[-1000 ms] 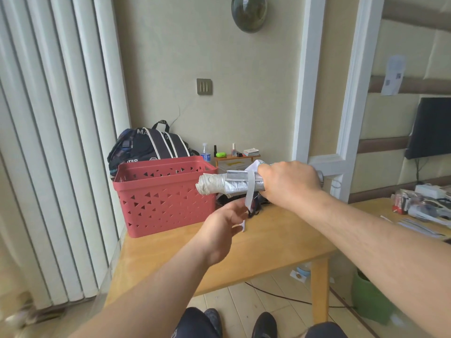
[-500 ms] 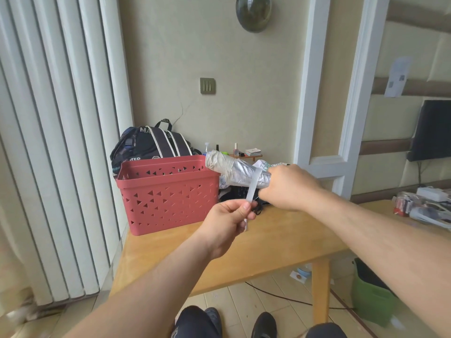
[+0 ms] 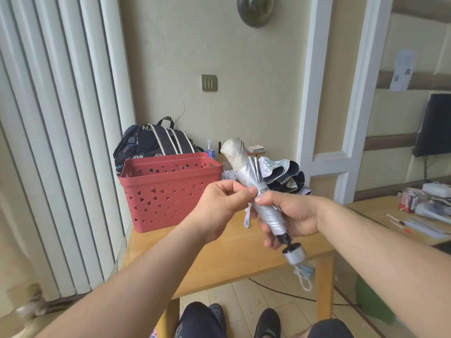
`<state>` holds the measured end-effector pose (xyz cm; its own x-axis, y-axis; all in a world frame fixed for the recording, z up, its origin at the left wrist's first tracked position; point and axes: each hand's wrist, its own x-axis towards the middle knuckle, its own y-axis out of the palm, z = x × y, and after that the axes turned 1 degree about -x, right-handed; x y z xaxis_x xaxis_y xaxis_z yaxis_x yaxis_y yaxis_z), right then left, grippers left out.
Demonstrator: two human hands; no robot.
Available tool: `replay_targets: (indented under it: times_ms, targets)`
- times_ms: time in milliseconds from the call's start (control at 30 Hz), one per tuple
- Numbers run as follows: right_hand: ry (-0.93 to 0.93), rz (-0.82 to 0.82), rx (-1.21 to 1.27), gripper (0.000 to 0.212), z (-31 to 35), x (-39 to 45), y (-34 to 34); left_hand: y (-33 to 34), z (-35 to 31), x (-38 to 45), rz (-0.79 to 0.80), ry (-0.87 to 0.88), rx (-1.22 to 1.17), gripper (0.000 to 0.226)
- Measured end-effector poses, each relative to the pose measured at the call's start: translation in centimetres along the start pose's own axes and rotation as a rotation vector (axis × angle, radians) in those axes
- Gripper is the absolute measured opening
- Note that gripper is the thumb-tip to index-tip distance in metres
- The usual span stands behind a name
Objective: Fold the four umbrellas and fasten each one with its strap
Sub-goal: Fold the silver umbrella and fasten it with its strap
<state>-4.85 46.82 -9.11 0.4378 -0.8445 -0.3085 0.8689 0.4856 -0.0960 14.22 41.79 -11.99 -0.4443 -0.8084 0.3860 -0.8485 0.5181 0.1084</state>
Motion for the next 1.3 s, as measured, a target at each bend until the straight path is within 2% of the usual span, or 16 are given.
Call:
replay_targets:
  times_ms: [100,167,333,467,567,833,1100,1200,1300]
  targets:
    - [-0.274,-0.417,-0.184,0.026,-0.8,0.9,0.1,-0.2,0.2,0.2,-0.166,-0.029,0.147,0.019]
    - [-0.411,-0.51,-0.194,0.022,-2.0,1.3,0.8,-0.2,0.4,-0.1,-0.158,-0.074,0.13,0.011]
    - [-0.503,-0.547,-0.09,0.023,-4.2,2.0,1.8,0.0,1.0,-0.7,-0.121,-0.105,0.121,0.006]
    - [-0.453,-0.584,-0.004,0.02,-4.6,2.6,2.5,-0.2,1.5,-0.3,-0.198,-0.065,0.171,0.012]
    - [-0.41,-0.602,0.026,0.02,-4.7,2.9,2.5,0.1,1.2,-0.1,-0.212,-0.046,0.095,0.014]
    - [-0.406,-0.574,0.111,0.026,-4.7,2.8,2.7,0.5,1.3,0.2,-0.246,-0.072,0.103,0.004]
    - [-0.422,-0.537,0.187,0.026,-4.9,3.1,3.0,0.7,1.7,0.3,-0.262,-0.119,0.045,0.005]
    - [-0.41,-0.534,0.198,0.026,-5.3,3.7,2.8,0.7,2.6,0.7,-0.281,-0.142,0.025,0.01]
    - [-0.386,-0.544,0.212,0.026,-6.0,5.2,1.8,0.3,4.5,2.6,-0.311,-0.157,0.049,0.03]
